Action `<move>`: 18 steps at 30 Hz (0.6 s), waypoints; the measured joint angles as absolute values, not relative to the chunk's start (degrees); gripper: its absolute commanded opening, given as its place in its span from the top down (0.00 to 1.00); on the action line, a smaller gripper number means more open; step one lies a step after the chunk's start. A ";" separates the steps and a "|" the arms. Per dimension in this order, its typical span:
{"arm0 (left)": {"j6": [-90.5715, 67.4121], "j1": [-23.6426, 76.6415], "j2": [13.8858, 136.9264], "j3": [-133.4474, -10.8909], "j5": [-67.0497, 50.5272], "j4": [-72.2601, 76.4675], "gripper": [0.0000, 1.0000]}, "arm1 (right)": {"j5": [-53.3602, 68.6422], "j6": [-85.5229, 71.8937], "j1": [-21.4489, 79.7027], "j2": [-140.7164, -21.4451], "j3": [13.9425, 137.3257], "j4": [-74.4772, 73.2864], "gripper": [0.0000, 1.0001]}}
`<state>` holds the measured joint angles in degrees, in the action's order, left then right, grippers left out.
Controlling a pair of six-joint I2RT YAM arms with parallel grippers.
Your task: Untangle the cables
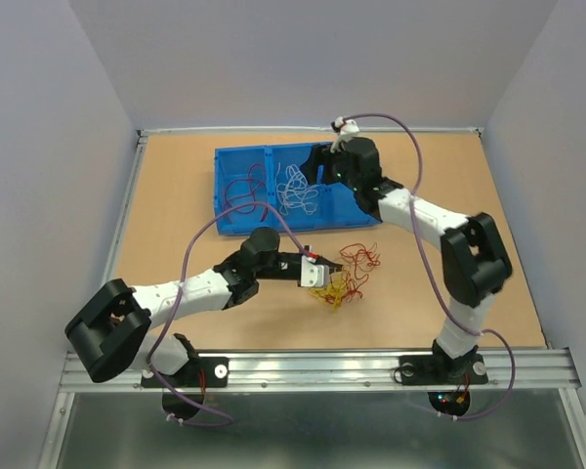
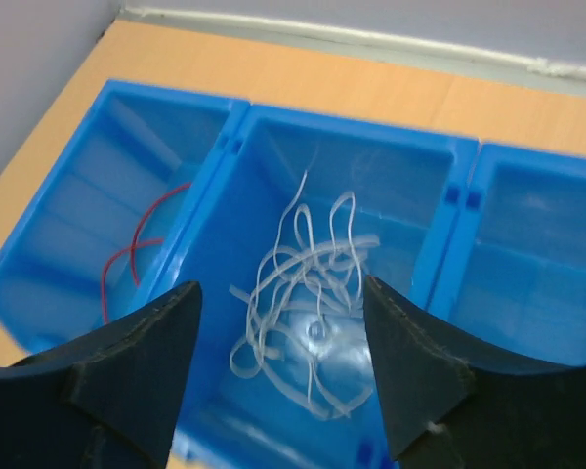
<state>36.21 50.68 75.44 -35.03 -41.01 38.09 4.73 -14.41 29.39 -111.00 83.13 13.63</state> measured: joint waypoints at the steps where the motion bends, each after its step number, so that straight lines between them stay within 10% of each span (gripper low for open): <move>1: 36.23 50.68 75.20 -34.94 -40.80 38.09 1.00 | 4.84 -14.26 29.39 -106.83 78.37 14.66 0.18; 18: 27.11 50.63 65.12 -34.85 -24.25 42.22 1.00 | 7.33 -8.38 29.36 -55.92 41.25 17.17 0.21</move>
